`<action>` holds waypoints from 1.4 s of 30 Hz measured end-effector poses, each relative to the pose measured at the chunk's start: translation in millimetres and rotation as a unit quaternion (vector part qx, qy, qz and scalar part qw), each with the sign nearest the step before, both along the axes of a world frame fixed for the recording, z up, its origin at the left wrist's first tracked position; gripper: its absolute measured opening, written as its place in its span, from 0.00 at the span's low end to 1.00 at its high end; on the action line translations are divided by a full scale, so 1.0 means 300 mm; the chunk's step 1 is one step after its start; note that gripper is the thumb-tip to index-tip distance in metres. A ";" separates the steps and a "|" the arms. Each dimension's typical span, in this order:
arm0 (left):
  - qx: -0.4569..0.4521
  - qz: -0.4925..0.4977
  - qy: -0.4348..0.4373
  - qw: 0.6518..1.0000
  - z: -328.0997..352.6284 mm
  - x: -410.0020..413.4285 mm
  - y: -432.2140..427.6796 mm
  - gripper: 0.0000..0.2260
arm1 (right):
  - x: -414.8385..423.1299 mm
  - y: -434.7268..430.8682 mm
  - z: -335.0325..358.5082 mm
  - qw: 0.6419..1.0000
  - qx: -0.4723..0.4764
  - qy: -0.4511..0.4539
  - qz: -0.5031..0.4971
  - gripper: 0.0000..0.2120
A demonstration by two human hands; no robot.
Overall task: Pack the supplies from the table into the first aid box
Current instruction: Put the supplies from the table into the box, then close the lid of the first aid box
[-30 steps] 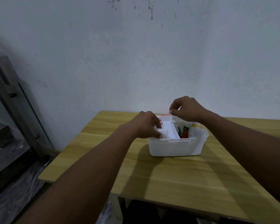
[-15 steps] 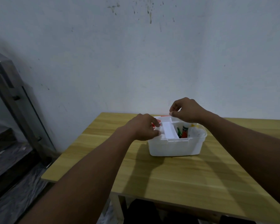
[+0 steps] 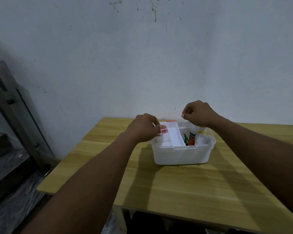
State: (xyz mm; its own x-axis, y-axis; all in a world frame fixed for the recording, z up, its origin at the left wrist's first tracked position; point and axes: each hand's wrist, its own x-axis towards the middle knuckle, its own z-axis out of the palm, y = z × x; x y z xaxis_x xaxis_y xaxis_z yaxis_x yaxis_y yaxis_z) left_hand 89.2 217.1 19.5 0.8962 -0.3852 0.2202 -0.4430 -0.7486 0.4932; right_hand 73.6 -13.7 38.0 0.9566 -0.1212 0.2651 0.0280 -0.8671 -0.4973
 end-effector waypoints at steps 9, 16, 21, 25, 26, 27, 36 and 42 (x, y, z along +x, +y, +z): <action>-0.174 0.162 0.234 0.943 -0.063 0.165 -0.038 0.31 | 0.090 -0.131 -0.030 0.970 0.141 0.067 -0.185 0.22; -0.273 0.204 0.319 0.884 -0.079 0.232 -0.094 0.16 | 0.145 -0.151 -0.106 0.903 0.284 0.230 -0.224 0.13; -0.326 0.210 0.290 0.875 -0.082 0.258 -0.094 0.07 | 0.177 -0.177 -0.121 0.911 0.318 0.171 -0.201 0.05; -0.354 0.198 0.264 0.875 -0.048 0.245 -0.094 0.11 | 0.162 -0.178 -0.083 0.894 0.393 0.128 -0.173 0.06; -0.359 0.196 0.260 0.875 -0.035 0.238 -0.092 0.13 | 0.156 -0.176 -0.072 0.892 0.404 0.121 -0.165 0.08; -0.364 0.193 0.259 0.874 -0.026 0.235 -0.089 0.14 | 0.148 -0.176 -0.060 0.890 0.412 0.114 -0.160 0.08; -0.379 0.181 0.236 0.876 0.033 0.133 -0.040 0.17 | -0.015 -0.185 0.024 0.886 0.440 0.062 -0.130 0.12; -0.335 0.160 0.212 0.904 0.016 0.044 -0.007 0.13 | -0.126 -0.190 0.015 0.897 0.424 0.065 -0.102 0.13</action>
